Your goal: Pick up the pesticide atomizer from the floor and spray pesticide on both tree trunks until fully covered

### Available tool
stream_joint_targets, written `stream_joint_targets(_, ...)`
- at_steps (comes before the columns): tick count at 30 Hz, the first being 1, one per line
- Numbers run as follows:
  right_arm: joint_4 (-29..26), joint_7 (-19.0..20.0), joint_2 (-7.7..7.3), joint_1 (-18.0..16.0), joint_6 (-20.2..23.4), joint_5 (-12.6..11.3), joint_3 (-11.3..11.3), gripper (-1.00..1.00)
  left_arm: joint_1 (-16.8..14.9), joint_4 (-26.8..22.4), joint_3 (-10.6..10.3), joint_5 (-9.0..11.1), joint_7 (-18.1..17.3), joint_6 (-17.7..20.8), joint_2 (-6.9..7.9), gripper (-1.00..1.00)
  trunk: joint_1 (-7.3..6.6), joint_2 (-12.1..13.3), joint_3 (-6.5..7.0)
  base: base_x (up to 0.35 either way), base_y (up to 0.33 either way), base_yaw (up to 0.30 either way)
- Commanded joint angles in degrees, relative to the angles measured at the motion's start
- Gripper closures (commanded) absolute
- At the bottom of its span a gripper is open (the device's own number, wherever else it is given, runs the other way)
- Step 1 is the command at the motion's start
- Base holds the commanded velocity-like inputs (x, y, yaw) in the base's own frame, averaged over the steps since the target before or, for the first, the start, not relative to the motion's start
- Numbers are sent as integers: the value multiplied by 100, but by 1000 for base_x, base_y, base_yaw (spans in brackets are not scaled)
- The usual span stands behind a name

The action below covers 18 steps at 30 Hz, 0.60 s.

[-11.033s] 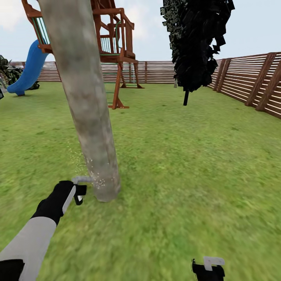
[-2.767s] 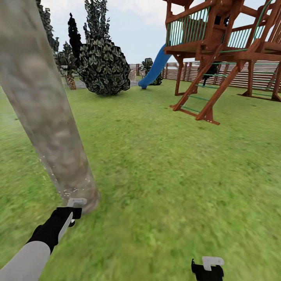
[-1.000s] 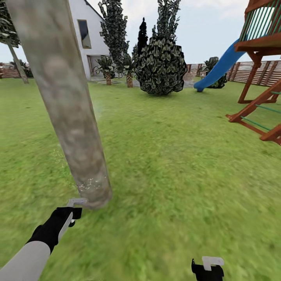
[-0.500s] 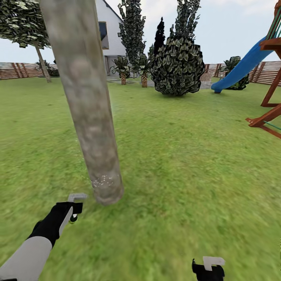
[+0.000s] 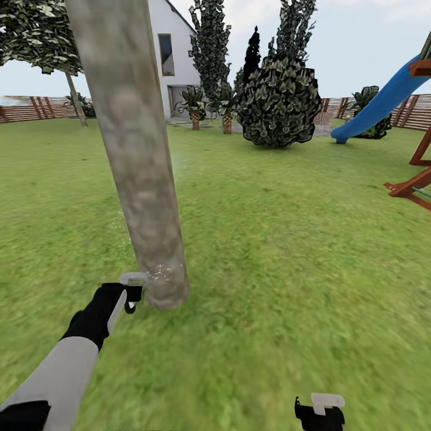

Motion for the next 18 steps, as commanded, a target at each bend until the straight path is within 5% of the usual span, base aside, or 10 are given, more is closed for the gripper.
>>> stream_joint_targets(1,0,0,0,0,0,0,-3,-100,-41,-2,7,32,-1,9,44,100,0,0,-1,0,0,18)
stream_joint_targets(4,1,0,0,0,1,0,-2,-100,-64,-5,0,76,-14,20,243,100,0,0,-1,0,0,4)
stream_joint_targets(7,2,0,-4,0,1,0,-5,-100,-68,-5,-231,91,-129,22,-106,100,0,0,-1,0,0,0)
stream_joint_targets(9,2,0,-1,0,1,0,-6,-100,-87,-1,-302,89,-286,22,-186,100,0,0,-1,0,0,0)
stream_joint_targets(10,3,0,-3,0,1,0,-5,-100,-98,2,-300,71,-429,22,-121,100,0,0,-1,0,0,0)
stream_joint_targets(11,3,0,-2,0,1,0,-5,-100,-96,3,-289,85,-542,22,220,100,0,0,-1,0,0,0)
stream_joint_targets(13,3,0,-4,0,1,0,-6,-100,-93,4,-292,89,-818,20,617,100,0,0,-1,0,0,0)
stream_joint_targets(14,3,0,-5,0,1,0,-5,-100,-84,4,-305,84,-919,21,664,100,0,0,-1,0,0,0)
stream_joint_targets(15,3,0,-8,0,1,0,-5,-100,-62,4,-320,66,-992,20,651,100,0,0,-1,0,0,0)
stream_joint_targets(18,3,0,-8,0,1,0,-6,-100,-84,-2,-336,54,-1024,21,300,100,0,0,-1,0,0,0)
